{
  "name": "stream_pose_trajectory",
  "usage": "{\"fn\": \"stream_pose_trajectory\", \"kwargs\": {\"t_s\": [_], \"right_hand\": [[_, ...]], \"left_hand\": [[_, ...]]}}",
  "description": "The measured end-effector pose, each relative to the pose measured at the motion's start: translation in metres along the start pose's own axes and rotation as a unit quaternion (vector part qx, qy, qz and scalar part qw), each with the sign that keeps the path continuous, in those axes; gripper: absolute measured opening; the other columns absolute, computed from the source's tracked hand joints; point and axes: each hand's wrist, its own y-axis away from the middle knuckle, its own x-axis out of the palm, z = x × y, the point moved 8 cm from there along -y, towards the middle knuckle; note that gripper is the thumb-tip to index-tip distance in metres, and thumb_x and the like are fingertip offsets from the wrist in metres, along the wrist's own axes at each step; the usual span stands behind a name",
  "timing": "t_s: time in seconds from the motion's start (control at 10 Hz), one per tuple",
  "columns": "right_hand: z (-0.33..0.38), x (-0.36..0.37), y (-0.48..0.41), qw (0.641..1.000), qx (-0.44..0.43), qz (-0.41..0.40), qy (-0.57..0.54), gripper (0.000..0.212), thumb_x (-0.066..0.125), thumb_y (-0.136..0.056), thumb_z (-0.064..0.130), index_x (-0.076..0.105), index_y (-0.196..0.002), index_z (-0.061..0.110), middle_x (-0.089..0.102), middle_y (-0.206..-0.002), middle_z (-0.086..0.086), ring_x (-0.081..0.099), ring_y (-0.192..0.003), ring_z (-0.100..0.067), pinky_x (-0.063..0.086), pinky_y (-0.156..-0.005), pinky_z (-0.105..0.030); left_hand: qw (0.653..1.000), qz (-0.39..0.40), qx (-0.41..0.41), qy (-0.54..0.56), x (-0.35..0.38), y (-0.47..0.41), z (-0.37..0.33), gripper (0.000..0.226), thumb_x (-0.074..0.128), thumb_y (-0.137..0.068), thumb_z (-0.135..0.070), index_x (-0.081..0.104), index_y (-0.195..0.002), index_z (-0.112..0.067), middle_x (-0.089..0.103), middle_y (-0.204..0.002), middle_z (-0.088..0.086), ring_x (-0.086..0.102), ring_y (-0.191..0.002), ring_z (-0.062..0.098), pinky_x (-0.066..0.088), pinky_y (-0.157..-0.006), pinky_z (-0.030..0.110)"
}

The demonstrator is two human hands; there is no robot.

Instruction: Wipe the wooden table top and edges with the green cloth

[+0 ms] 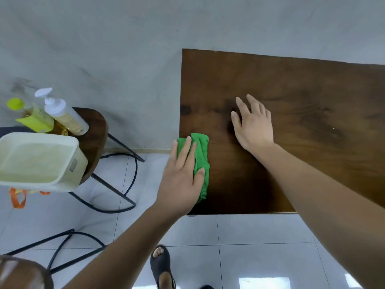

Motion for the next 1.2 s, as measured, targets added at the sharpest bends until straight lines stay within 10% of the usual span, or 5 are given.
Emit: {"fn": "stream_pose_trajectory", "kwargs": {"t_s": [0.2,0.8,1.2], "right_hand": [[-0.034,-0.007,0.03,0.997,0.056,-0.005,-0.06,0.055,0.038,-0.118,0.05,0.049,-0.166,0.025,0.037,-0.176,-0.008,0.031,-0.163,-0.03,0.022,-0.132,-0.05],[-0.15,-0.023,0.067,0.992,-0.005,0.006,-0.13,0.048,0.041,-0.117,0.034,0.058,-0.16,0.022,0.047,-0.17,-0.004,0.035,-0.162,-0.024,0.022,-0.134,-0.045],[-0.167,-0.02,0.075,0.994,-0.049,0.041,-0.087,0.072,0.009,-0.111,0.051,0.046,-0.168,0.027,0.037,-0.176,-0.002,0.028,-0.165,-0.022,0.022,-0.135,-0.045]], "left_hand": [[0.983,-0.017,0.046,-0.178,0.01,-0.036,-0.03,0.076,0.022,-0.112,-0.053,0.017,-0.177,-0.015,0.011,-0.185,0.005,0.002,-0.172,0.024,0.01,-0.139,0.051],[0.976,0.04,0.018,-0.215,0.106,-0.131,-0.186,0.077,0.005,-0.11,-0.063,-0.002,-0.177,-0.025,-0.013,-0.185,0.002,-0.015,-0.171,0.022,-0.001,-0.138,0.049],[0.993,-0.034,0.034,-0.107,0.071,-0.114,-0.185,0.059,0.037,-0.115,-0.055,0.034,-0.172,-0.037,0.027,-0.178,-0.02,0.017,-0.167,0.003,0.01,-0.132,0.029]]}}
